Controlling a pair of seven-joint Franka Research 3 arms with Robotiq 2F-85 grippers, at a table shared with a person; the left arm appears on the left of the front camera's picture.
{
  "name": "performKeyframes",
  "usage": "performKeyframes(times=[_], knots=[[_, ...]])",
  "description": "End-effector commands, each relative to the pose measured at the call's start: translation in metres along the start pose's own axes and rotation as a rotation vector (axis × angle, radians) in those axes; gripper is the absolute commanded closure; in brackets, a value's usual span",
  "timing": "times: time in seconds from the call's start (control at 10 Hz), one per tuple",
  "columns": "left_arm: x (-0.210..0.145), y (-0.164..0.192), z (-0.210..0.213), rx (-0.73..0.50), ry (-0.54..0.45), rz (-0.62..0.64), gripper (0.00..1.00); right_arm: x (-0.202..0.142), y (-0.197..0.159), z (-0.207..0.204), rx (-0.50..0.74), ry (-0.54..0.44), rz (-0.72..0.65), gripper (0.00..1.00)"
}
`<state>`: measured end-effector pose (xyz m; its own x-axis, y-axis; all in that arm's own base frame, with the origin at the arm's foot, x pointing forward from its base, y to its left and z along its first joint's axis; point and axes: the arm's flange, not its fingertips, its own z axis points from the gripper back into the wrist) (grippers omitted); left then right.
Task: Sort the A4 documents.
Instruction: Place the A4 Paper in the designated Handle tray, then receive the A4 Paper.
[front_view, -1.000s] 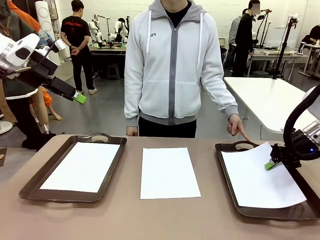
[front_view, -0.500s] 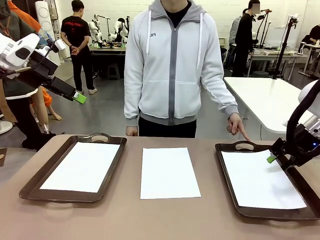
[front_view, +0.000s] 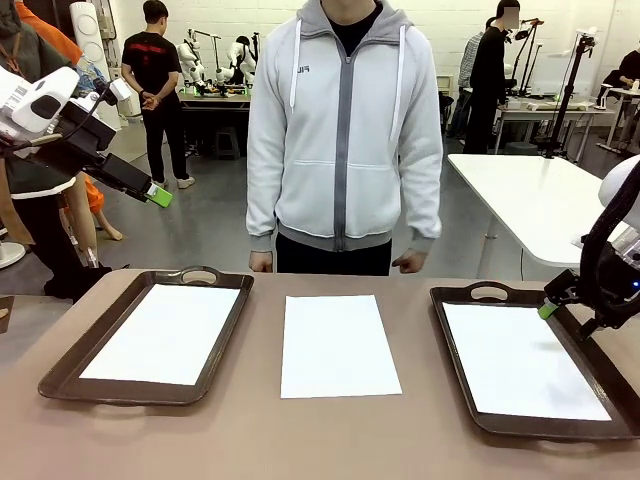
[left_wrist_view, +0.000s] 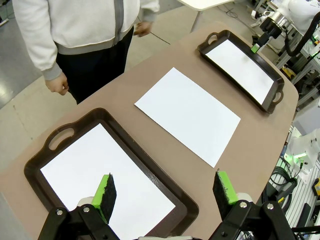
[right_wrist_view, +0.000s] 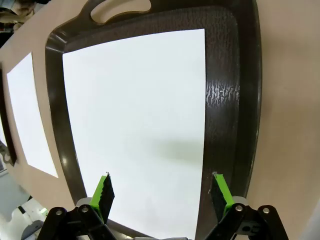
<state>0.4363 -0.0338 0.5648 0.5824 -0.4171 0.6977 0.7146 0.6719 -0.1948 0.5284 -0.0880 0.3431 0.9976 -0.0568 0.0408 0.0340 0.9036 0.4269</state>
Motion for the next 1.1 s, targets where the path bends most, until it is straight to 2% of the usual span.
performKeyframes(times=[0.0,1.0], knots=[[0.0,-0.0004,0.0,-0.001,0.0,-0.001,0.0,0.0008,0.0,0.0011,0.0,-0.001,0.001,0.0],[0.0,-0.0004,0.0,-0.001,0.0,-0.001,0.0,0.0008,0.0,0.0011,0.0,-0.001,0.001,0.0]])
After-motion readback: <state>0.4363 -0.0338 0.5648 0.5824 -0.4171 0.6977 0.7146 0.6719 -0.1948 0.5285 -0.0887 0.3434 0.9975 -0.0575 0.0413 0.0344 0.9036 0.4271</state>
